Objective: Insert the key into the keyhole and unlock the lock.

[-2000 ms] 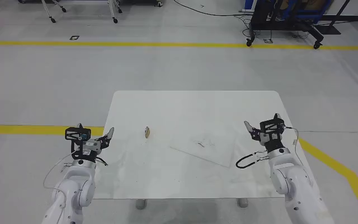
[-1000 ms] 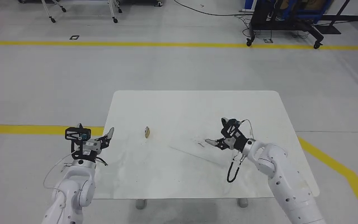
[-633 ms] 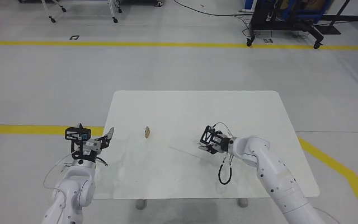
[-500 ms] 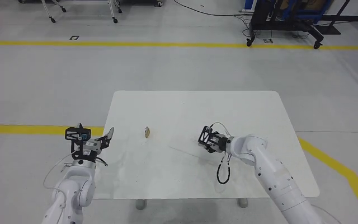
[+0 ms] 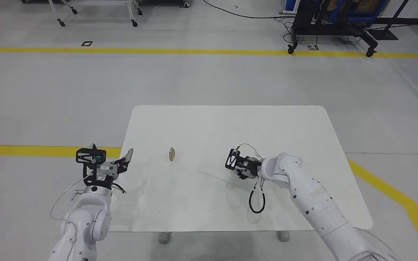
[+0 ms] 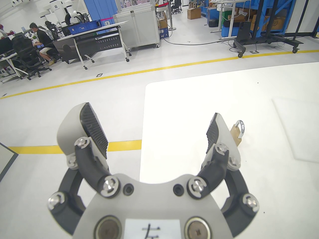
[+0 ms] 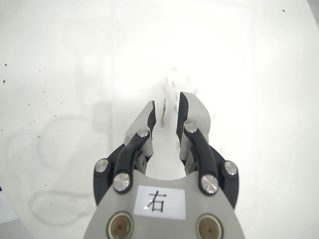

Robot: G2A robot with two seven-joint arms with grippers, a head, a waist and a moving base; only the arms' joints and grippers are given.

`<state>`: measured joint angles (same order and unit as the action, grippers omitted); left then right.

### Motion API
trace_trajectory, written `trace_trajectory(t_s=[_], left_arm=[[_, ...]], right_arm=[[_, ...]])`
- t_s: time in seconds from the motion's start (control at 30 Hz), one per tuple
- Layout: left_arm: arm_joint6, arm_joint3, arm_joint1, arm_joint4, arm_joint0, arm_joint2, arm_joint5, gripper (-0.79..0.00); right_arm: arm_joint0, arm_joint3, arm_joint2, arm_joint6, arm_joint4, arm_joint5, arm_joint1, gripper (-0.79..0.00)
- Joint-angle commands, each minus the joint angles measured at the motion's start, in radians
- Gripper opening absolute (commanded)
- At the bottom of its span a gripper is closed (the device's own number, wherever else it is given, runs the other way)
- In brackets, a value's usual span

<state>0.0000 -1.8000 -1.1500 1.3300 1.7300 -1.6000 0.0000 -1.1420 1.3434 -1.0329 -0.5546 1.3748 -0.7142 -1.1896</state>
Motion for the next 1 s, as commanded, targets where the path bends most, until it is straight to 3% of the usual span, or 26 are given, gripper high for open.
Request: trace_trajectory(t_s=[0.0,0.03,0.33,0.53,0.7,0.9,0.97], left_arm=[[0.000,0.000,0.000,0.000,0.000,0.000,0.000,0.000],[0.000,0.000,0.000,0.000,0.000,0.000,0.000,0.000],[0.000,0.000,0.000,0.000,0.000,0.000,0.000,0.000],[0.000,0.000,0.000,0.000,0.000,0.000,0.000,0.000],[0.000,0.000,0.000,0.000,0.000,0.000,0.000,0.000],[0.000,0.000,0.000,0.000,0.000,0.000,0.000,0.000],[0.000,0.000,0.000,0.000,0.000,0.000,0.000,0.000]], right_arm=[[0.005,-0.005,0.006,-0.001,-0.001,0.000,-0.001,-0.705],[0.008,-0.007,0.008,-0.002,-0.001,-0.001,-0.001,-0.785],[-0.001,0.006,0.002,0.023,0.007,-0.008,0.007,-0.785],[-0.062,0.098,-0.054,0.139,0.051,-0.004,0.028,-0.785],[-0.146,0.178,-0.140,0.363,0.045,-0.029,0.051,-0.785],[-0.214,0.146,-0.279,0.786,-0.120,-0.267,0.078,-0.785],[-0.218,0.113,-0.284,0.898,-0.176,-0.298,0.085,-0.785]])
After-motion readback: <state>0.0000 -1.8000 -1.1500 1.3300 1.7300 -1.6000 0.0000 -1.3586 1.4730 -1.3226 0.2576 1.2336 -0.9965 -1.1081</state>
